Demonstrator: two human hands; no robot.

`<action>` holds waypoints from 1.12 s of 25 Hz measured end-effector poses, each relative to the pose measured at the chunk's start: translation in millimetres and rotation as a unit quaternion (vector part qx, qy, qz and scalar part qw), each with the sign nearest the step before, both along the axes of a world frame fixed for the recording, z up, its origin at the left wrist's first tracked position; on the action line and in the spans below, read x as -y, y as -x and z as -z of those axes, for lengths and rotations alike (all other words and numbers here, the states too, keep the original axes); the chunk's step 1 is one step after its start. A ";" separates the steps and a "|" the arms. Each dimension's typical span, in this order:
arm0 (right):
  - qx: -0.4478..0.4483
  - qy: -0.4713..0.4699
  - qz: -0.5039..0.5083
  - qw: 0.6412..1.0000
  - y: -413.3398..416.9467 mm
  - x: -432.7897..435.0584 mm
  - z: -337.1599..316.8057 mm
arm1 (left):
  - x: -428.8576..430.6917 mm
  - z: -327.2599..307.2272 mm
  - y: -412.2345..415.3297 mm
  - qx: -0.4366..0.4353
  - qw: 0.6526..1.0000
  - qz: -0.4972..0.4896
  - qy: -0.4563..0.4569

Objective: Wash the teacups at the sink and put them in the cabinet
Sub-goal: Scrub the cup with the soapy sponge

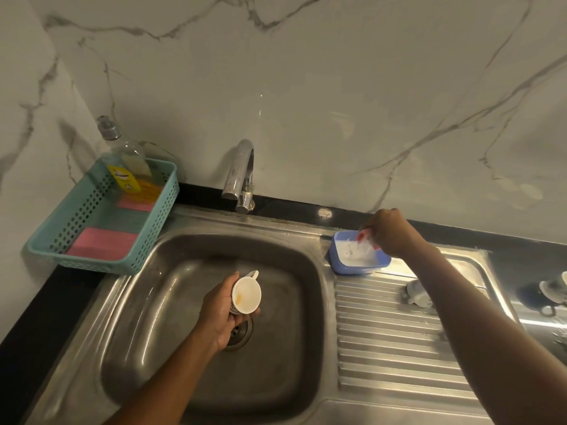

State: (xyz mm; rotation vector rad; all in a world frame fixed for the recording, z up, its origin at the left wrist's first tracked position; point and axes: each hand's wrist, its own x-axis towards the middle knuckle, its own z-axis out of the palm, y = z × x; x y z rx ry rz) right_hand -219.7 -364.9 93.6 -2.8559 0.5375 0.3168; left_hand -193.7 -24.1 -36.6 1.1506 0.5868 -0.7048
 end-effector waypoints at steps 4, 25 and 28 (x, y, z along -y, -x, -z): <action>0.031 0.014 0.003 0.999 -2.3 -1.9 -11.9 | -3.6 1.4 2.1 -0.004 1.000 0.003 0.004; 0.144 -0.722 0.375 0.564 40.2 -134.6 44.6 | 2.4 -17.5 7.6 0.024 1.000 0.006 0.009; 0.085 -0.671 0.416 0.608 54.1 -189.0 67.8 | -7.9 -21.3 12.0 0.049 0.998 -0.011 -0.042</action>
